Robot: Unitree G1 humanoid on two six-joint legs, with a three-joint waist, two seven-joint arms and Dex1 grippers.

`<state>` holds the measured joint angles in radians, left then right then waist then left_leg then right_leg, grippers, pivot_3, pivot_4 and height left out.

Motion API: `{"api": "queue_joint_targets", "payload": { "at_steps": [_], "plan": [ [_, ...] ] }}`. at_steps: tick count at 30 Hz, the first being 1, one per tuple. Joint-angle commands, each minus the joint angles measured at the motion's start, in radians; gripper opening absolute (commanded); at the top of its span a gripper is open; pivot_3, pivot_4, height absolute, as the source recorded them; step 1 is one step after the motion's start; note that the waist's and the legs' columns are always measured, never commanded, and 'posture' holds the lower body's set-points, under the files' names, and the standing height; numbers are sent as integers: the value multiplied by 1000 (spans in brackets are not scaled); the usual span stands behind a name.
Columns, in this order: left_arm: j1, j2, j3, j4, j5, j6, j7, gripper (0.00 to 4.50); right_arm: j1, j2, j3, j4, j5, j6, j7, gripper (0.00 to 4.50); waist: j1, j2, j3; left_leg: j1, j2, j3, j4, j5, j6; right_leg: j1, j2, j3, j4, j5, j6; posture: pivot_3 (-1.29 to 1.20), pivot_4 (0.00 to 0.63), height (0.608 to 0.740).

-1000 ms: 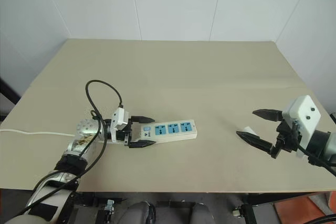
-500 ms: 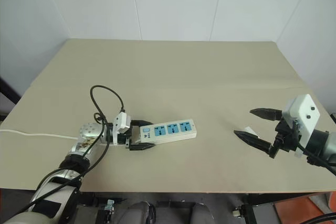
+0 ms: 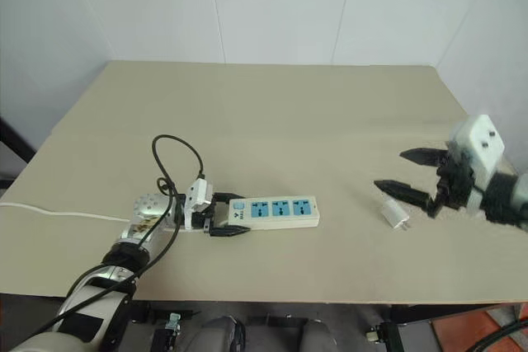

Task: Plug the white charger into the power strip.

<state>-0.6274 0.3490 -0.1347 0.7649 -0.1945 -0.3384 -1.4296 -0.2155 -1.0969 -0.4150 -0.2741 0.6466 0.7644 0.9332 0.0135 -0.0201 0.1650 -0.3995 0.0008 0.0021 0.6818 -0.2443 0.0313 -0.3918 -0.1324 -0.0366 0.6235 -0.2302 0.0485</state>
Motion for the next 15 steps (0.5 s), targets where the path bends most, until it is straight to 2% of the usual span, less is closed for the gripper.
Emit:
{"api": "queue_joint_targets", "payload": {
  "at_steps": [1,5,8,10,12,15],
  "plan": [
    [-20,-17,-12,-28,-1,7,-14,3314,-251,-80,164,101,-7,247,-65,4500,-5,1,0,-1,0,0,0,0,0,-1,0,0,0,0,0,0,150,740],
    [-26,-21,-25,-25,16,7,-14,3314,-717,-49,529,317,-95,635,-89,4500,-16,3,0,-6,0,1,0,0,0,-10,0,3,3,0,-1,0,150,740],
    [-32,-32,-28,-22,21,12,-8,3314,-951,-14,865,472,-200,749,-31,4500,-14,3,-1,-9,-1,2,0,0,0,-14,0,5,3,1,-1,0,150,740],
    [-32,-41,-27,-18,26,9,0,3314,-1014,-13,1047,520,-263,703,62,4500,-6,3,-1,-11,-1,1,0,0,0,-15,0,3,3,1,-1,0,150,740],
    [-30,-46,-25,-20,28,11,4,3314,-1042,8,1163,587,-318,651,129,4500,-1,4,-1,-15,-1,1,1,0,0,-16,0,2,4,1,-1,0,150,740],
    [-19,-44,-22,-38,24,22,5,3314,-1059,58,1261,689,-391,582,192,4500,-3,4,-1,-17,-2,3,2,0,0,-17,0,1,4,1,0,0,150,740]
  ]
}}
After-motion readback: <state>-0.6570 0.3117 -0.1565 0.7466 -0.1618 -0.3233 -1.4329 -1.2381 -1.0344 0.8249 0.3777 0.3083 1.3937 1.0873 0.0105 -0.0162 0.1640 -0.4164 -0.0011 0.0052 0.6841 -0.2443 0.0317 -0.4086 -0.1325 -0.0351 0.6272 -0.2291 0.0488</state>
